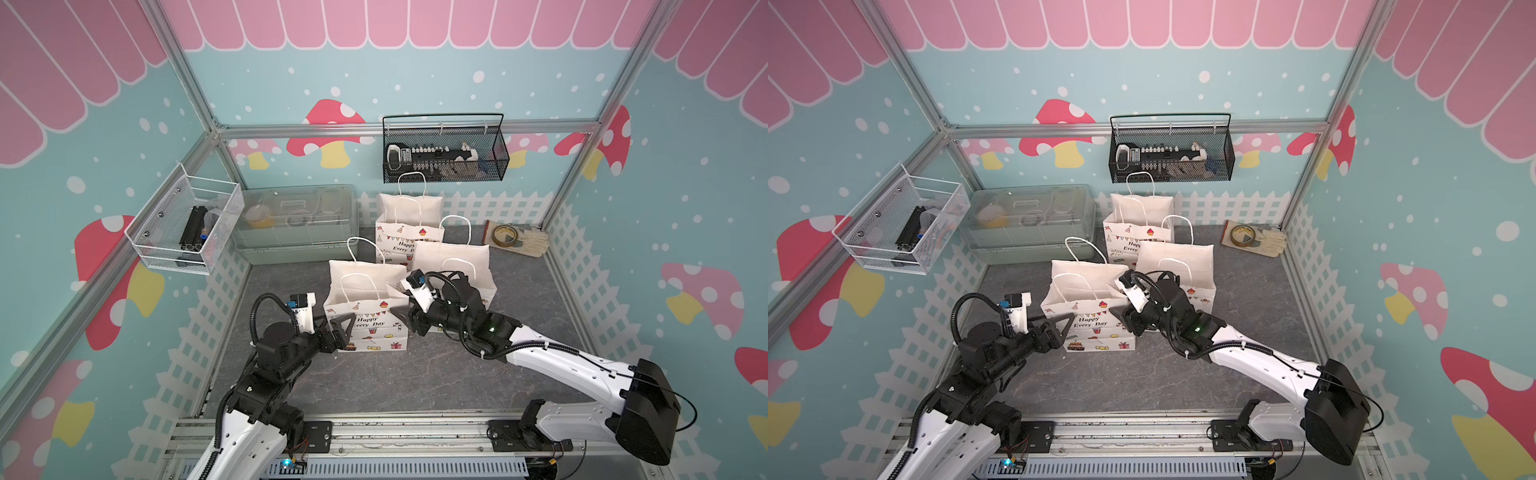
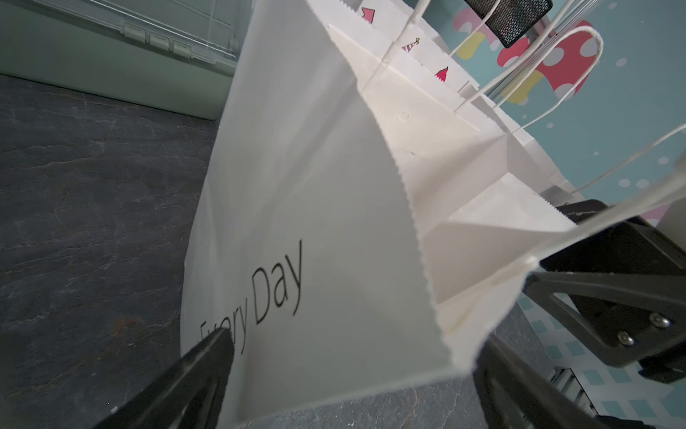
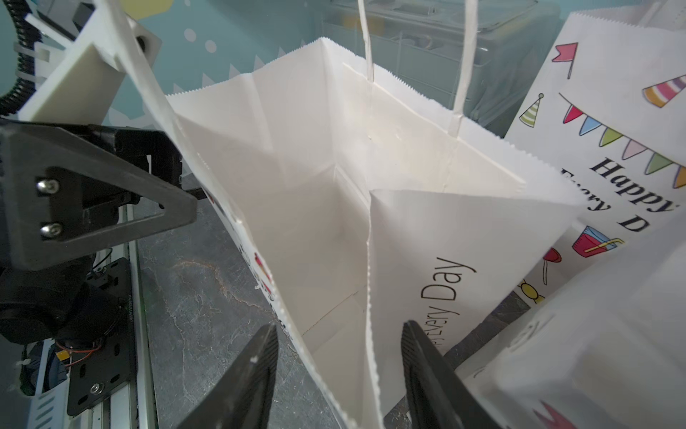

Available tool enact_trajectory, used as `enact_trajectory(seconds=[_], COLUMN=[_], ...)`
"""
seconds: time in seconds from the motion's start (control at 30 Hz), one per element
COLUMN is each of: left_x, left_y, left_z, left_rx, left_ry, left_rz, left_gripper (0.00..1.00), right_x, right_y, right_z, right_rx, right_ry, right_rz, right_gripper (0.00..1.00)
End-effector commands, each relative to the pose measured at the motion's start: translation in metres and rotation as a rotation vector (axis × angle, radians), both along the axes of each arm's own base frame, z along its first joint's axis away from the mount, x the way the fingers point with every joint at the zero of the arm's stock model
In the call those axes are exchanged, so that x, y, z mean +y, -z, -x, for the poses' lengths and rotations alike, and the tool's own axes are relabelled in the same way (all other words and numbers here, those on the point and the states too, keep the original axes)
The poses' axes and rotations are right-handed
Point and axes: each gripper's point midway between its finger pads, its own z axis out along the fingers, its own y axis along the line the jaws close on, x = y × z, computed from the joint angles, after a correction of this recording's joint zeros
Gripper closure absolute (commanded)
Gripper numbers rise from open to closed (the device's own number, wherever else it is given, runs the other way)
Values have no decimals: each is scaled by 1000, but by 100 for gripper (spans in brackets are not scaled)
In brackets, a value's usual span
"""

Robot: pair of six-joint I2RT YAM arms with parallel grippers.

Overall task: Put away the paper bag
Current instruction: Pick up the paper bag from the center of the board.

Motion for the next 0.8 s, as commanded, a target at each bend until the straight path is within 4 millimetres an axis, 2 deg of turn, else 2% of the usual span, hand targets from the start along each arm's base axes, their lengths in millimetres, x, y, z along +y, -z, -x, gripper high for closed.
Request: enact_trajectory(seconds=[0.0,0.17,0.33,0.5,0.77], left_x=[-4,-4,-3,1,35], left_y=[0,0,4,-13,-62], left_z=[1,1,-1,0,20], left_rx=[-14,-23,-12,-46,-133], left_ry=[18,20,15,-9,-143], left_rz=[8,0,-13,-2,-23], left_gripper=[1,1,1,1,1], right_x=[14,25,26,25,22], right_y=[-16,-15,-17,-24,-46], right_z=[1,1,-1,-1,6], right_rx=[-22,10,4,-5,-12], right_ry=[-39,-63,-52,-58,-84], right_rz=[-44,-30,-35,-18,-29], right_gripper=[48,63,81,100,100])
